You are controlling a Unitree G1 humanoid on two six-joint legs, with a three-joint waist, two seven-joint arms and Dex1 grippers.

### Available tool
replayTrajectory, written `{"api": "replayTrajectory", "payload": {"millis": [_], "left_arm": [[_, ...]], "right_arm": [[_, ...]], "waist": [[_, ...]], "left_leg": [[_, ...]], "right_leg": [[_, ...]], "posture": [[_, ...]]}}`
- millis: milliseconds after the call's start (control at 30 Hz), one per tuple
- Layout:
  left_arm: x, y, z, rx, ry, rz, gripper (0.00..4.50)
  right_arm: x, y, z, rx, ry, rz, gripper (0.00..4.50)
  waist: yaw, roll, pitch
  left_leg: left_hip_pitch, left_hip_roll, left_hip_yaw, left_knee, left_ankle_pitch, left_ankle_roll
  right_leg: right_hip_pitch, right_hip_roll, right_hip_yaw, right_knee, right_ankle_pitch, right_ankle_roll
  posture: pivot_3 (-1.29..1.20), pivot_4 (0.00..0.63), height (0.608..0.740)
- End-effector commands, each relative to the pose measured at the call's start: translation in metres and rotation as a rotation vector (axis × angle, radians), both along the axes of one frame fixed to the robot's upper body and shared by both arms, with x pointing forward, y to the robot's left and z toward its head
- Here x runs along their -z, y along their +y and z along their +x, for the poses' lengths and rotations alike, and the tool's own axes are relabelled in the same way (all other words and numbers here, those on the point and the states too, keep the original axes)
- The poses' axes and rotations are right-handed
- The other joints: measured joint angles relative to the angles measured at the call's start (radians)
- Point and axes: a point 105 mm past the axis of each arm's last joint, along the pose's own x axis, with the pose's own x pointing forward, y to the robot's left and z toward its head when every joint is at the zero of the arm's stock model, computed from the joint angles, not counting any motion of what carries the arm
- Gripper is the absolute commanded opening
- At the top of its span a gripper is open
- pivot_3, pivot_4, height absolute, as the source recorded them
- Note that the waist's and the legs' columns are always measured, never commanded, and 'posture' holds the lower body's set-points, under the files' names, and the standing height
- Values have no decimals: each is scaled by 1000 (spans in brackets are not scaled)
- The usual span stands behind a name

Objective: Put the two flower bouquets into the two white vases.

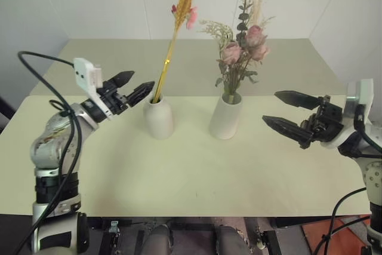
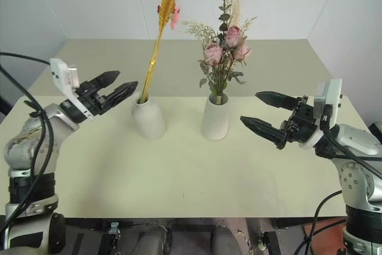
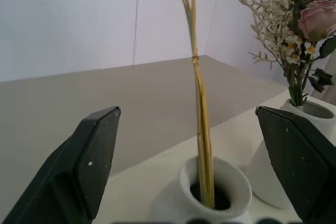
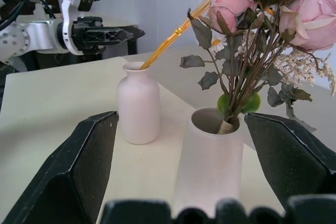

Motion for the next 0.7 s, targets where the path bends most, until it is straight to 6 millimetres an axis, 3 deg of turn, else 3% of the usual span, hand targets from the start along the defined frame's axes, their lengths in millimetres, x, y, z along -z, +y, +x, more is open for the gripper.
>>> {"api": "replayTrajectory", "payload": {"millis": [33, 267, 700], "left_arm": [[-17, 3, -4, 23, -13, -9, 4489], [-32, -13, 17, 204, 45, -22, 4489], [-29, -44, 60, 437, 113, 153, 4489]], "right_arm": [[-10, 3, 0, -11, -59, -6, 4500], [-11, 5, 2, -12, -61, -5, 4500], [-12, 4, -5, 10, -68, 4, 4500]], "waist": [[2, 0, 0], [6, 0, 0], [-3, -1, 0]], "left_leg": [[0, 0, 0, 0, 0, 0], [-1, -1, 0, 0, 0, 0], [-3, -1, 0, 0, 0, 0]], "right_leg": [[0, 0, 0, 0, 0, 0], [0, 0, -1, -2, 0, 0], [-1, 0, -2, -2, 0, 0]], "posture": [[0, 150, 740], [0, 150, 740], [0, 150, 740]]}}
